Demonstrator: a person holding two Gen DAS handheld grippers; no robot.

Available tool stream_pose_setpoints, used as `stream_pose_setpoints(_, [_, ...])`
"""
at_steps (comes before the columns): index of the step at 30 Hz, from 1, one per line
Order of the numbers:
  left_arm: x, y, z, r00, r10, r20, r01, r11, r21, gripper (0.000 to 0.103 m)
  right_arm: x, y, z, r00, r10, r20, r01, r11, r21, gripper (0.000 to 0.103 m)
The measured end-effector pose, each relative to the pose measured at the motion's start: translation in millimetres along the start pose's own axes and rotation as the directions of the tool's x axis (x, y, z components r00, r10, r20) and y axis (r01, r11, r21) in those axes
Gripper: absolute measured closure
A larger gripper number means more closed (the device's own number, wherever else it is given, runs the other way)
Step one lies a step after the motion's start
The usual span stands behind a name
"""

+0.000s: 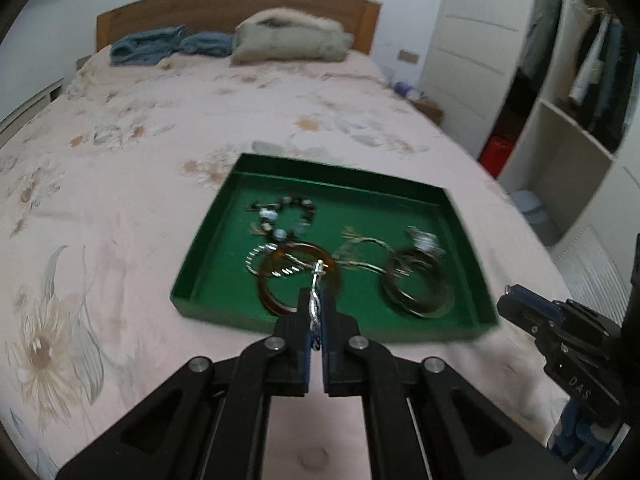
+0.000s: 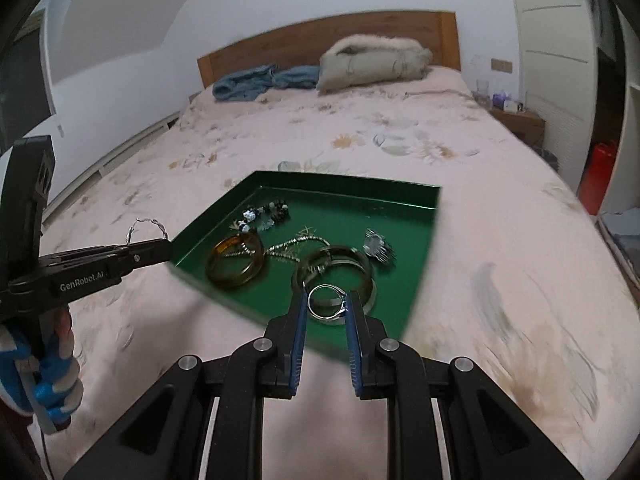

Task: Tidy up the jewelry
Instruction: 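Carry earring and ring into the green tray and open both tools, then move both tools back toward the remaining hoop earring and silver ring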

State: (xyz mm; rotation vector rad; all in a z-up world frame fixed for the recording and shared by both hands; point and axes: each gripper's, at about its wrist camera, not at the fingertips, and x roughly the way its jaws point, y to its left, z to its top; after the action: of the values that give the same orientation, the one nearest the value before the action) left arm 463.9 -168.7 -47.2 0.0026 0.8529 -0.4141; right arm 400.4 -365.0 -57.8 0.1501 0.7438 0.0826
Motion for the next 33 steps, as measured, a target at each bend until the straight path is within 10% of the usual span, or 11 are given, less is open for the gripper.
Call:
stream_pose_setpoints(10, [69.9,33.5,18.3,0.984,0.157,-0.083,-0.16,0.987,-0.032,0.1,83.7,-1.0,11.4,0.99,-0.061,-0.124,0.058,0.998,-0.026,0.084])
stream_pose_setpoints(20, [86.2,43.0,14.8,0.977,0.14,-0.163,-0.144,0.989,-0.015,0.098,76.7,-3.4,9.3,0.99,-0.071,-0.124,0.068,0.997,-0.027,0.067])
stream_pose_setpoints(33, [-74.7,33.1,40.1,0.994,0.105,0.041,-0.107,0.994,0.036,0.097,-67.2,22.1,27.4,0.997,-0.06,0.051,0.061,0.998,-0.023,0.061])
